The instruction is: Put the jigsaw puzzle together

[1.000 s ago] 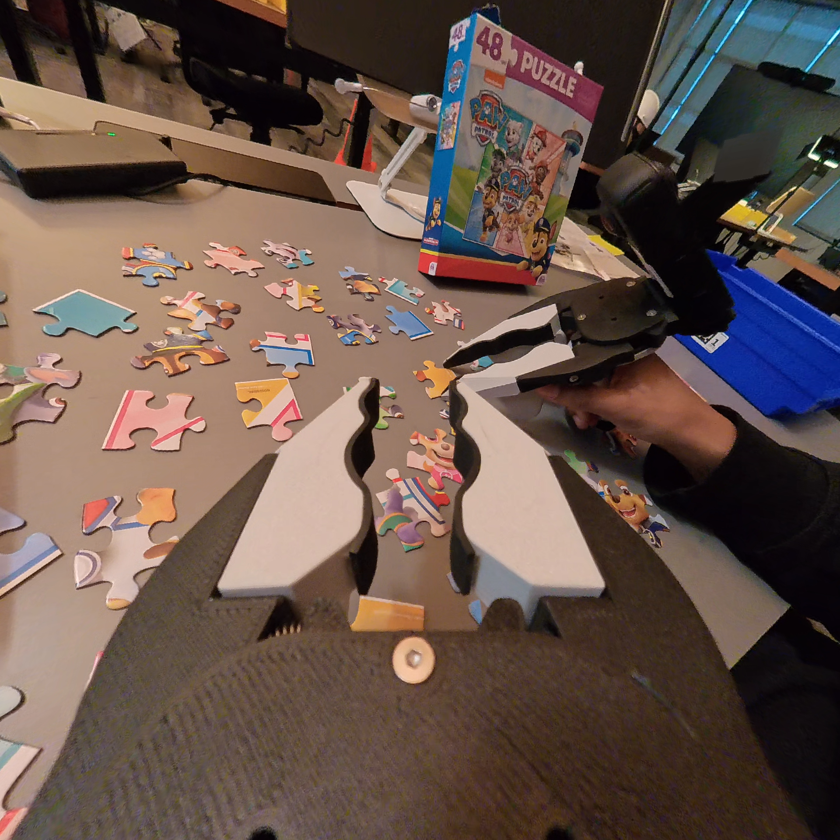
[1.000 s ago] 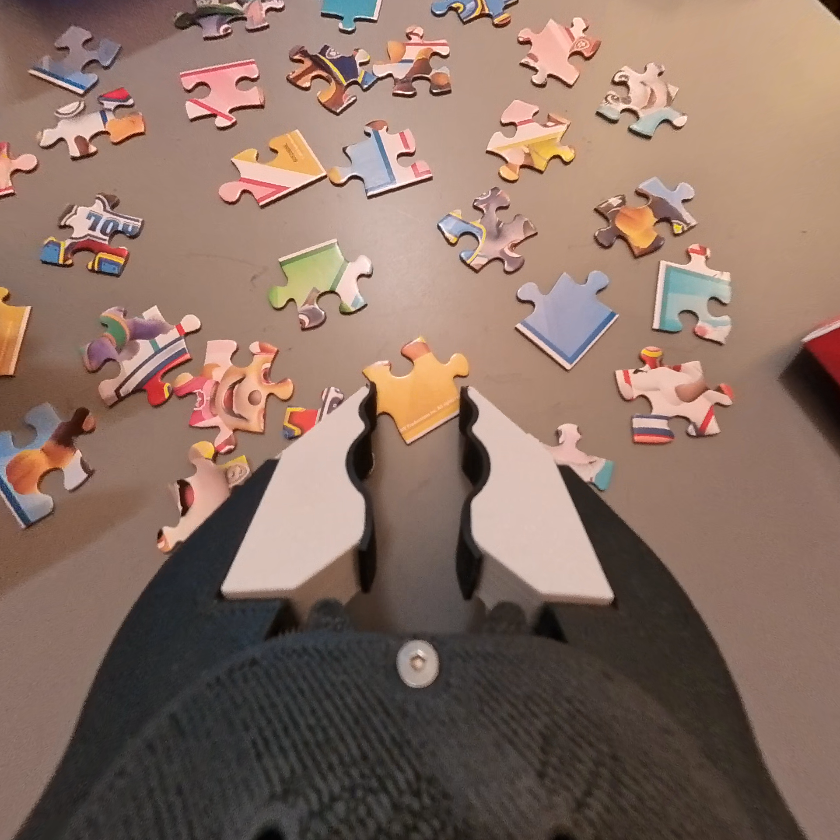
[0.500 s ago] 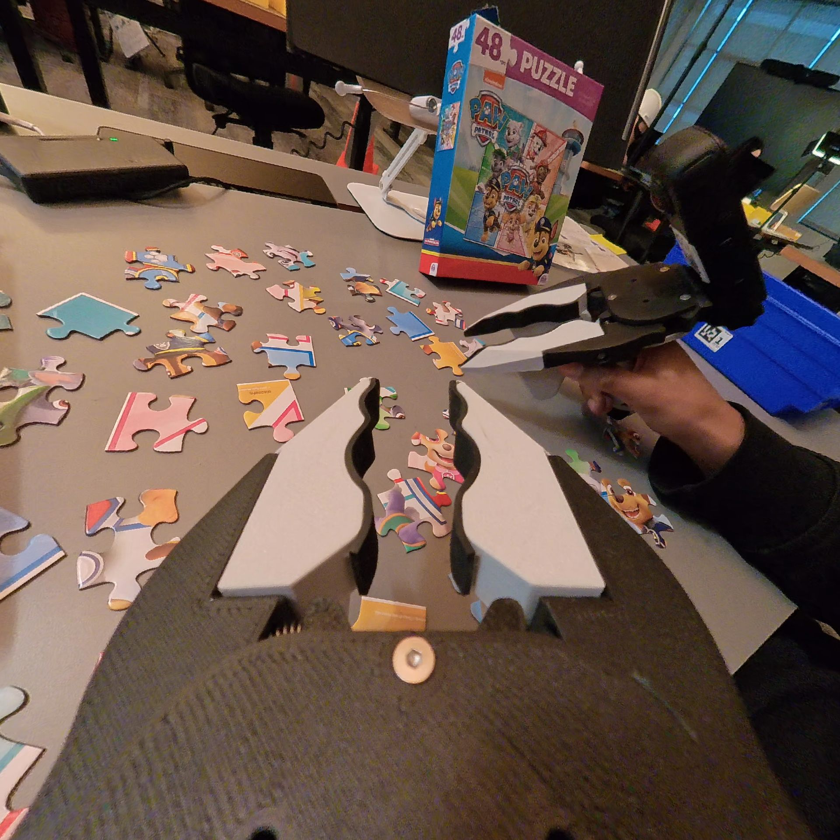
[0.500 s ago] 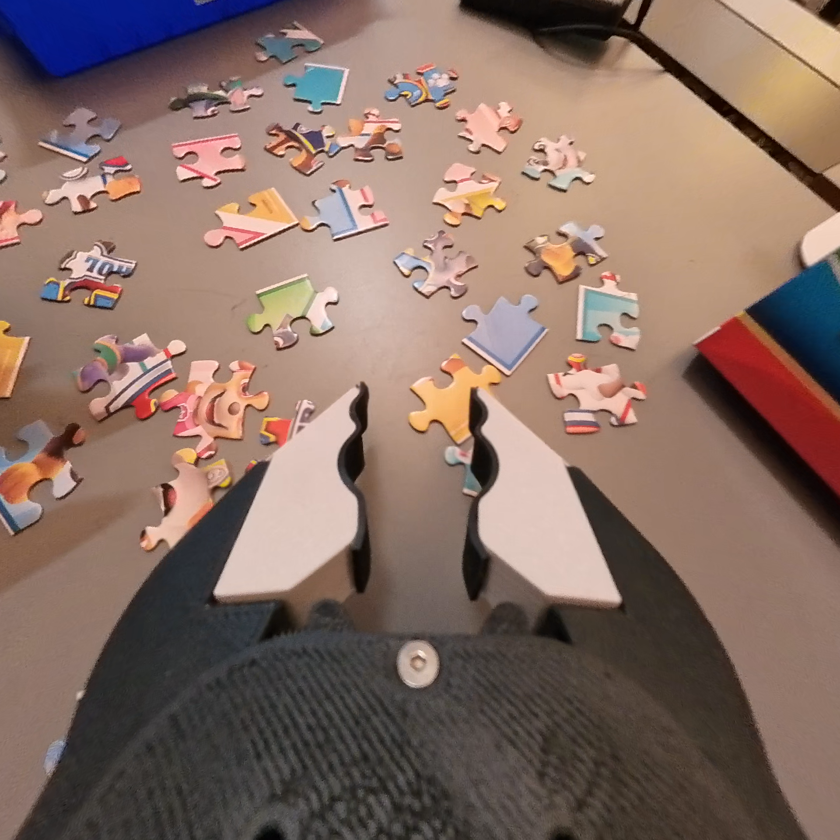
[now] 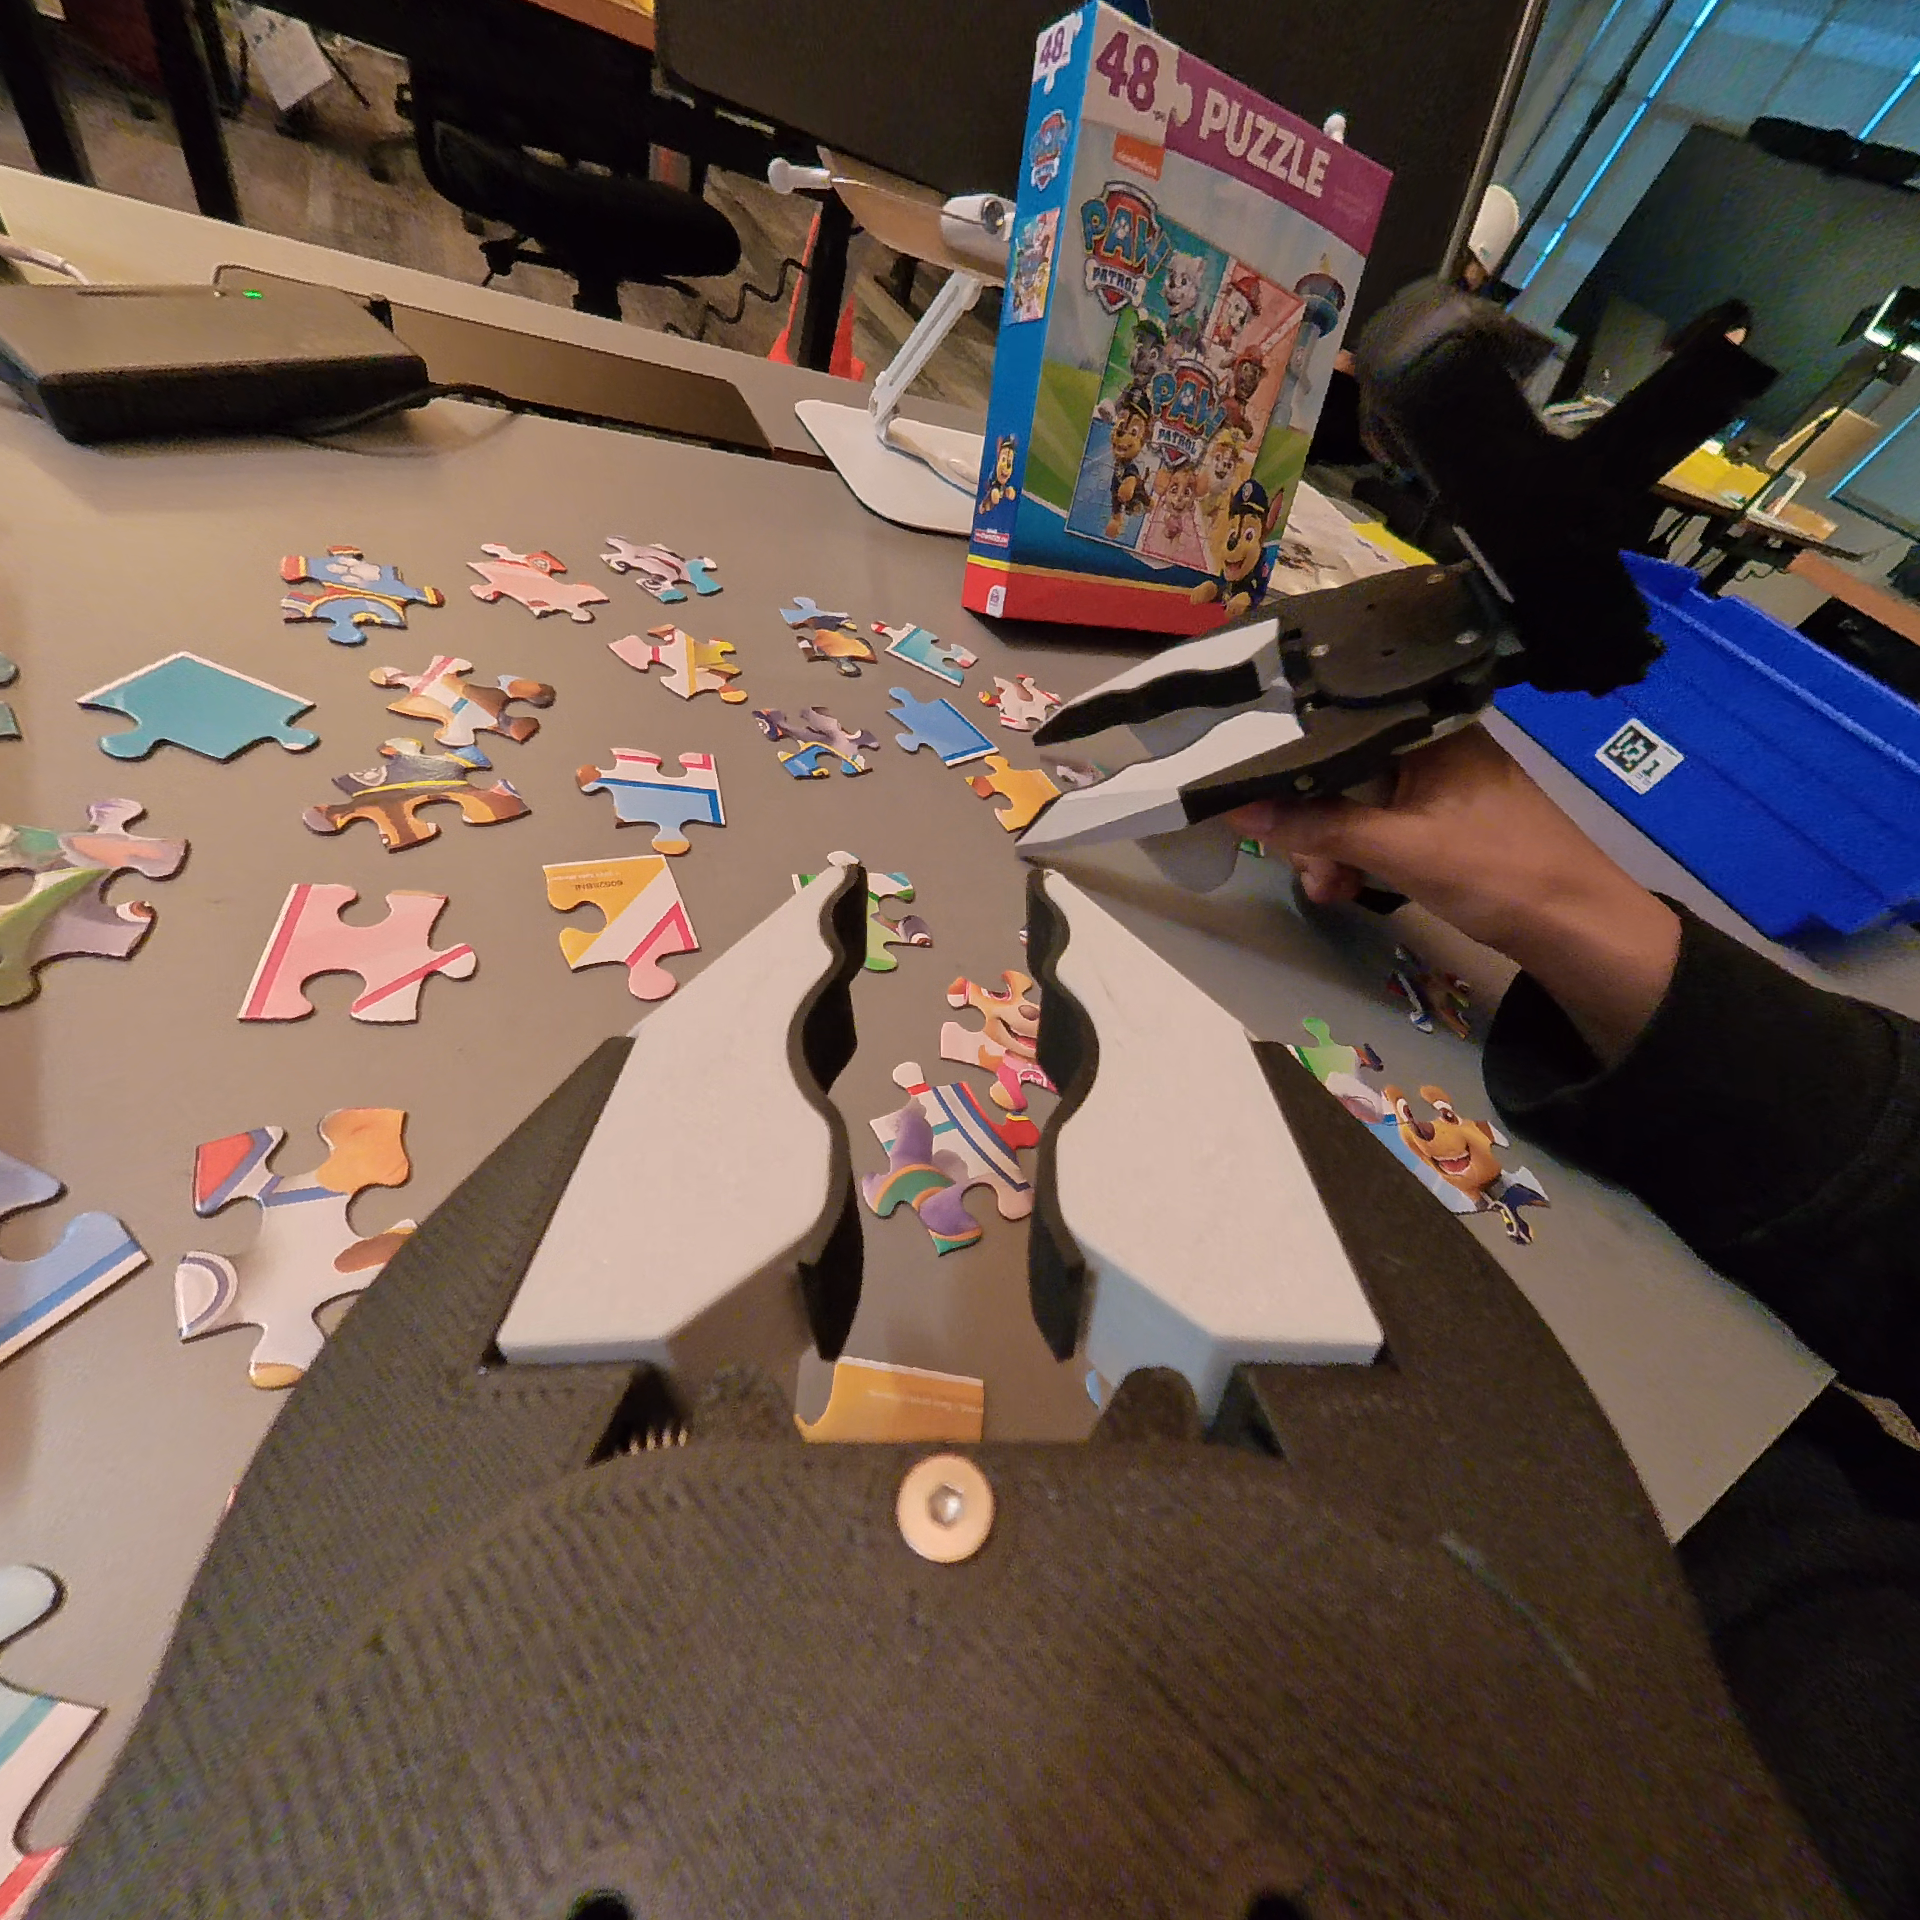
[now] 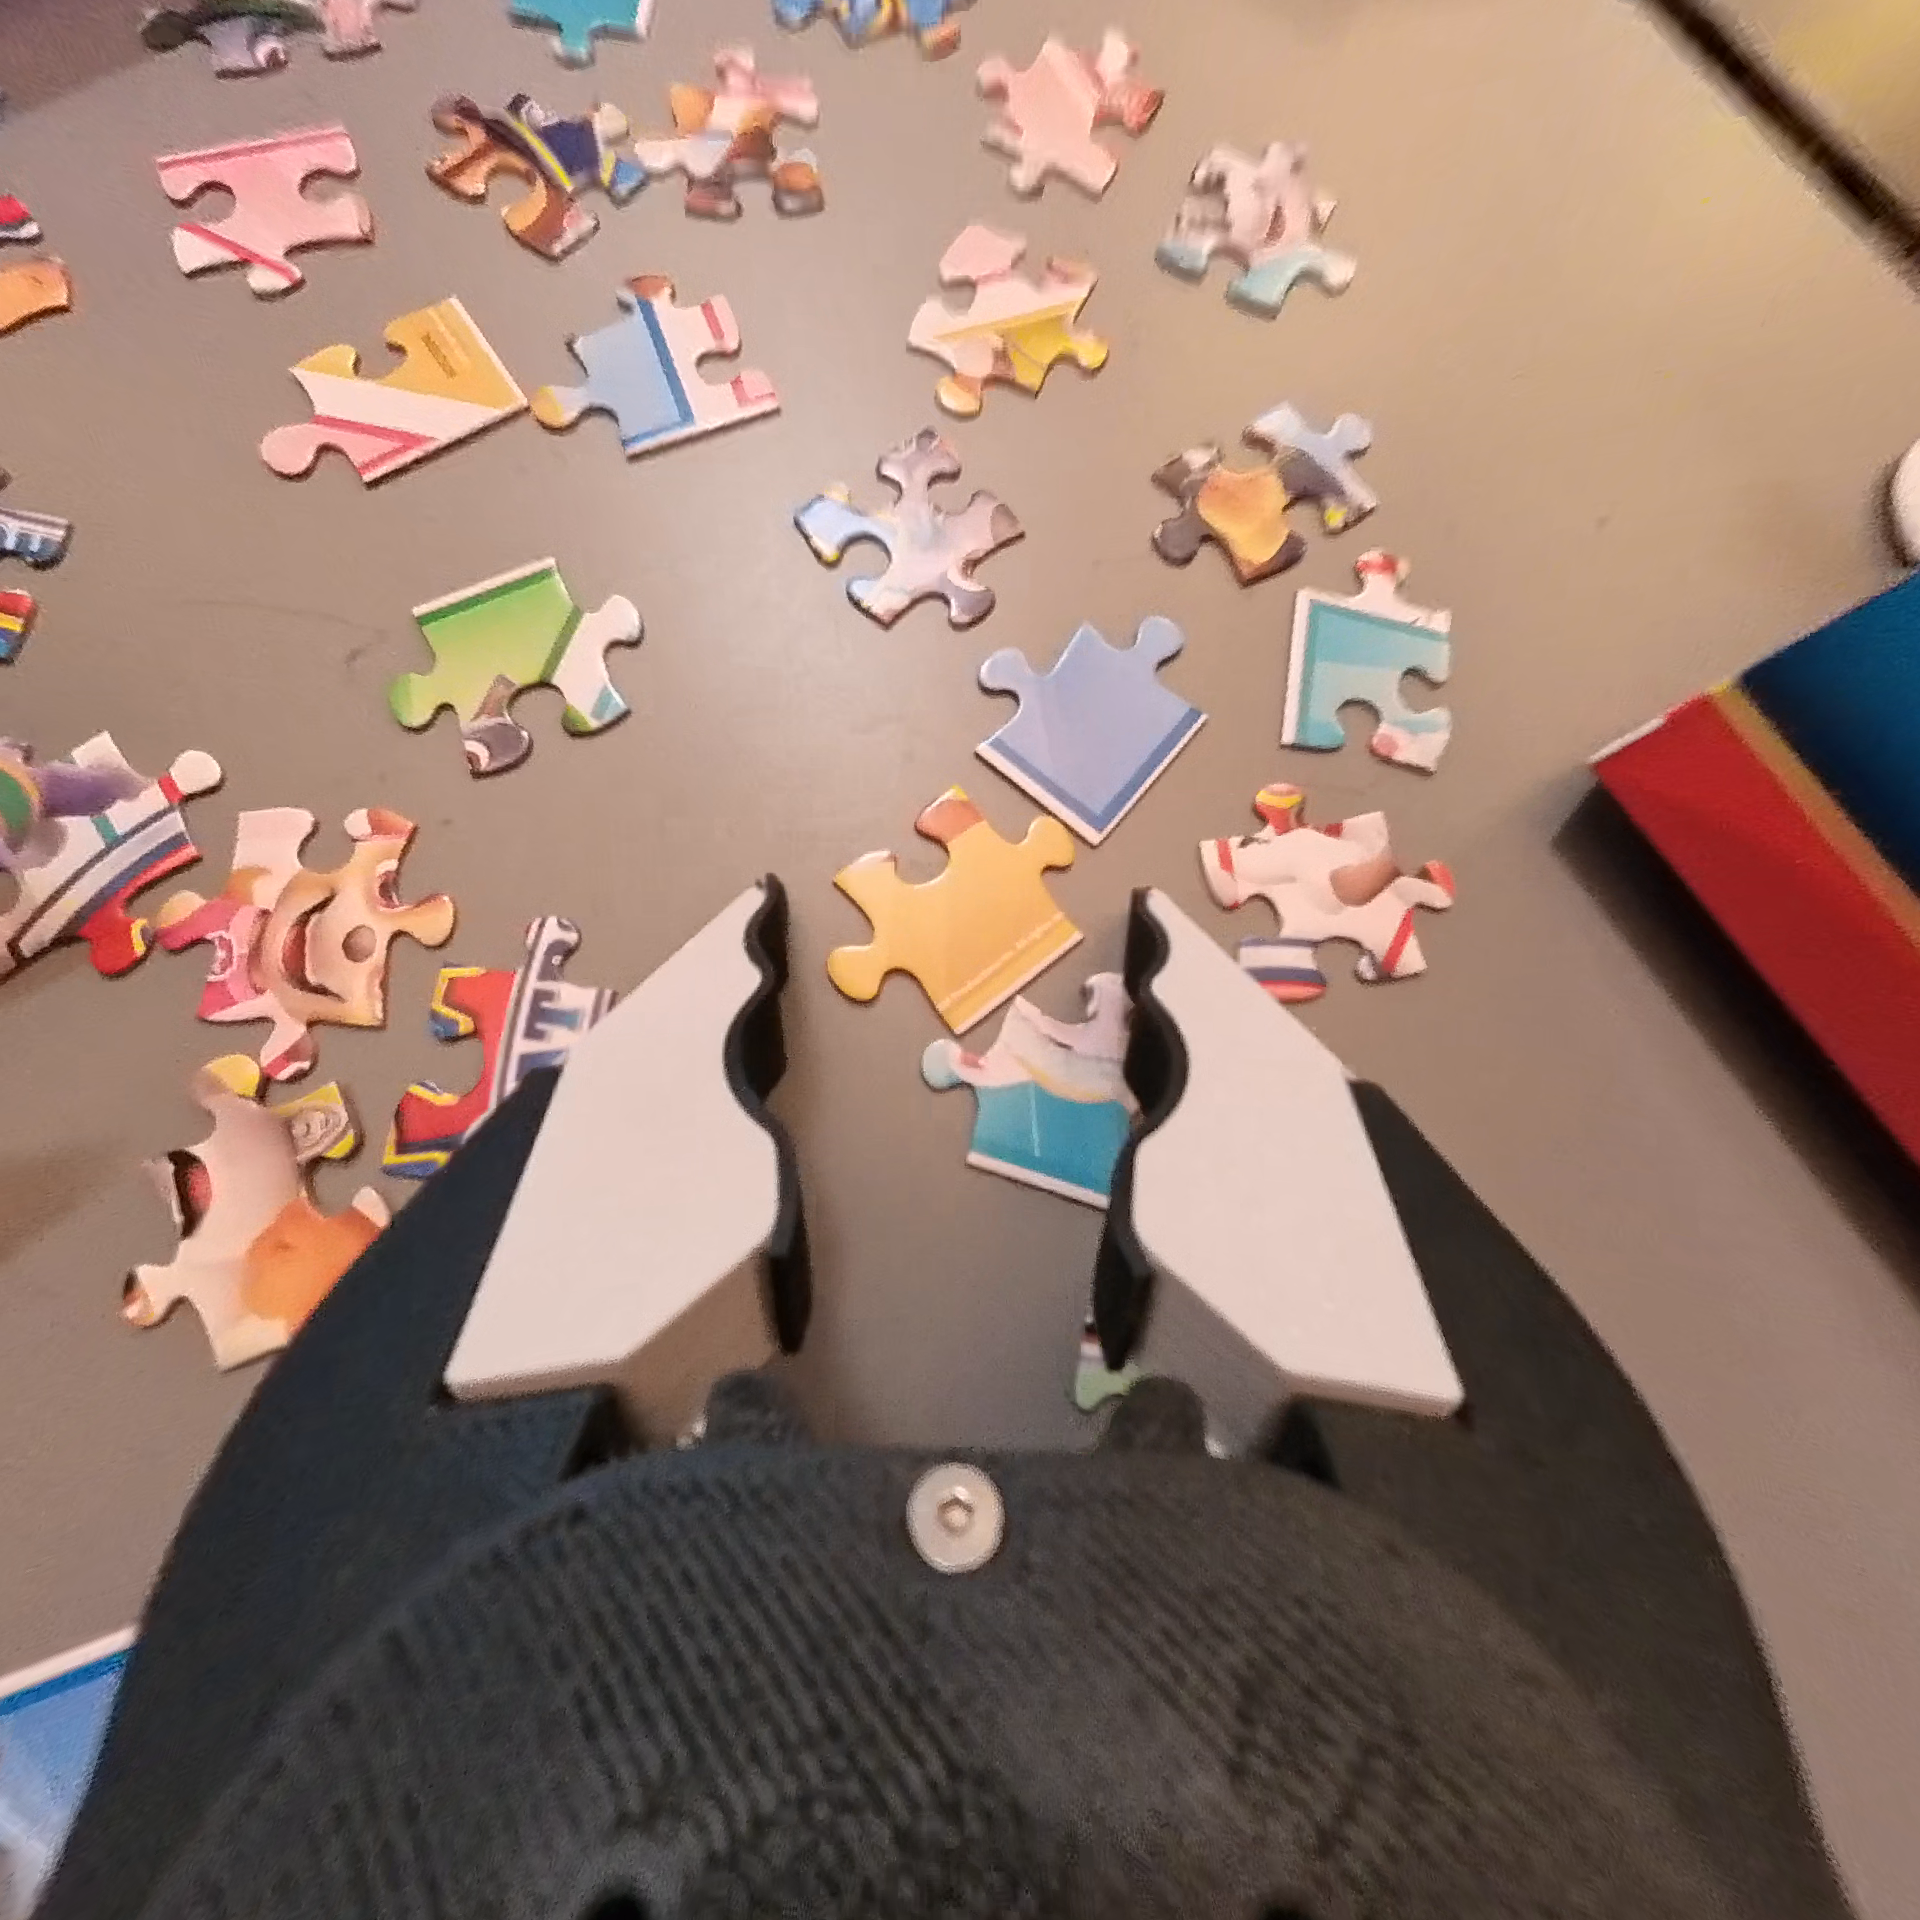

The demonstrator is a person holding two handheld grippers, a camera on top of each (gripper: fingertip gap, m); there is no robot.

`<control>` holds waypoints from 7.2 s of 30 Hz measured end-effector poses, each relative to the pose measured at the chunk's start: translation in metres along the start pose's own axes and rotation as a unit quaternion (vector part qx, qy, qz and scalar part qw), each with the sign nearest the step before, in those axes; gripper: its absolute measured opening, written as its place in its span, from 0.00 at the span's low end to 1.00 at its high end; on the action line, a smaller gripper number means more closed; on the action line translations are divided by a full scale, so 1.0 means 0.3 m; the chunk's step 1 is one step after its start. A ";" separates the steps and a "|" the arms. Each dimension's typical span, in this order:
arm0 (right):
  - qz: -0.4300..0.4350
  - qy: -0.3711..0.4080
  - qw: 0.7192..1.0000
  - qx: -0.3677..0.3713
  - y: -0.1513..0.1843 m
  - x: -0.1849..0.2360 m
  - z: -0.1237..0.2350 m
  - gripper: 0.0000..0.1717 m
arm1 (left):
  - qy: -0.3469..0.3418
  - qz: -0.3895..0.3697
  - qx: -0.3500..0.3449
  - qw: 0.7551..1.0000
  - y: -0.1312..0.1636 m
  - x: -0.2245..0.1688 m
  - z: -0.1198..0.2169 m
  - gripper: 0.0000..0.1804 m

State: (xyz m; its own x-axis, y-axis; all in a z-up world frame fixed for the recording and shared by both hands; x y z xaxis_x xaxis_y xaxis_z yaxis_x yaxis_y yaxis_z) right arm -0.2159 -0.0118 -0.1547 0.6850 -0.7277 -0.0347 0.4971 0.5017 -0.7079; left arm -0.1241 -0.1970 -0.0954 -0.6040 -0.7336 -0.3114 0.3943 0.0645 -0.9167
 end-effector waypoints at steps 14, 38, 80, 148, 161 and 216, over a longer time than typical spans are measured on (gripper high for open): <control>-0.008 -0.017 1.000 -0.001 0.018 0.024 0.017 0.20 | -0.001 -0.006 -0.002 1.000 -0.003 -0.007 -0.001 0.15; -0.015 -0.035 0.999 -0.004 0.026 0.038 0.028 0.35 | 0.001 -0.007 -0.002 1.000 -0.003 -0.011 -0.003 0.15; 0.020 0.014 1.000 0.010 0.153 0.094 0.159 0.04 | 0.005 -0.015 -0.015 1.000 -0.027 -0.034 0.014 0.15; -0.214 0.111 0.969 -0.063 0.686 -0.032 0.829 0.26 | 0.049 -0.060 0.003 0.997 -0.001 -0.189 -0.049 0.14; -0.073 0.031 0.997 0.025 0.722 -0.095 0.723 0.27 | 0.046 -0.065 0.006 0.997 0.003 -0.194 -0.054 0.14; -0.208 0.204 0.957 -0.017 0.781 -0.205 0.835 0.14 | 0.048 -0.056 0.010 0.997 0.013 -0.180 -0.058 0.14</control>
State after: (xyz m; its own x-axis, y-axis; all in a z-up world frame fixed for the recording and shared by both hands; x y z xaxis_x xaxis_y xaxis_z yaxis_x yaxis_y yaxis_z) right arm -0.0081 0.2675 -0.1416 0.1644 -0.9863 -0.0124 0.6594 0.1192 -0.7423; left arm -0.1020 -0.1452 -0.0864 -0.7084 -0.6672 -0.2302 0.3331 -0.0284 -0.9425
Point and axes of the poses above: each gripper's, where its closed fingertips meet, z back along the fingers, y out of its underside, x = y × z across the jaws, the point moved 5 cm from there along z, back along the fingers
